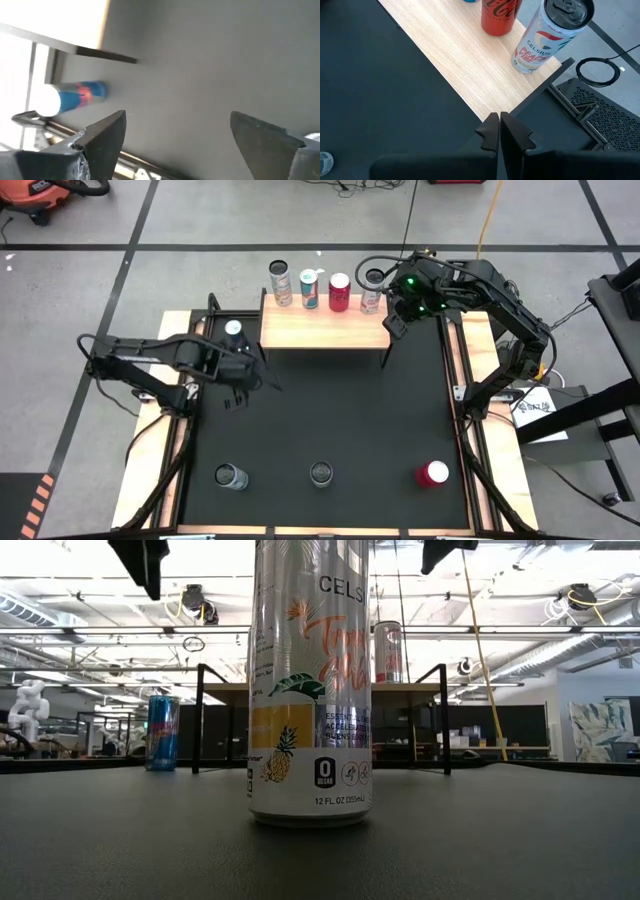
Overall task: Place canned beverage on shelf
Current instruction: Put the blue soda can on the shelf
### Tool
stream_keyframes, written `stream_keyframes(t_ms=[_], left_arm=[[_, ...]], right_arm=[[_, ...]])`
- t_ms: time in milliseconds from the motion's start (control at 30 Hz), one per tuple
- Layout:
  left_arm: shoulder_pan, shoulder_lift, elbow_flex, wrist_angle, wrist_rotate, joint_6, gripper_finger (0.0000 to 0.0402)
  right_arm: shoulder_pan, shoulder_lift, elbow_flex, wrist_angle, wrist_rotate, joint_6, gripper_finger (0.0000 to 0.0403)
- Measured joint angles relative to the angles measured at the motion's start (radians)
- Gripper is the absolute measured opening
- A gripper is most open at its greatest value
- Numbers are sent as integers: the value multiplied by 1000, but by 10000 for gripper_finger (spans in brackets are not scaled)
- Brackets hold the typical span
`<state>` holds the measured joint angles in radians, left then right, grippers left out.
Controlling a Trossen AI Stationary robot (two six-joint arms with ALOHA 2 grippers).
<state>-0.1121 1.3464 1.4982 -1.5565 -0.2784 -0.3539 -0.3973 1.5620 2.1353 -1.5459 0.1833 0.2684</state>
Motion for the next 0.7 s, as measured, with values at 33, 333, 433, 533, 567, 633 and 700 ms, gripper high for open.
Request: stream_keyframes(t_ms=[33, 333, 433, 533, 567, 633, 700], left_arm=[[22, 0, 0, 1, -10, 17, 350], [289, 0, 0, 34, -15, 243, 350], [393, 0, 0, 45, -15, 316, 350], [499, 0, 0, 92, 14, 383, 350], [535, 0, 0, 106, 28, 402, 350], [607, 0, 0, 139, 64, 436, 350], [673, 0, 0, 154, 110, 471, 350]], right_arm=[[0, 0, 0, 0, 0, 0, 0], [16, 0, 0, 0, 57, 0, 0], [27, 0, 0, 0, 56, -5, 0], [35, 0, 0, 0, 56, -11, 0], [37, 1, 0, 0, 56, -11, 0], [41, 4, 0, 0, 56, -10, 0], [42, 6, -1, 2, 56, -11, 0]])
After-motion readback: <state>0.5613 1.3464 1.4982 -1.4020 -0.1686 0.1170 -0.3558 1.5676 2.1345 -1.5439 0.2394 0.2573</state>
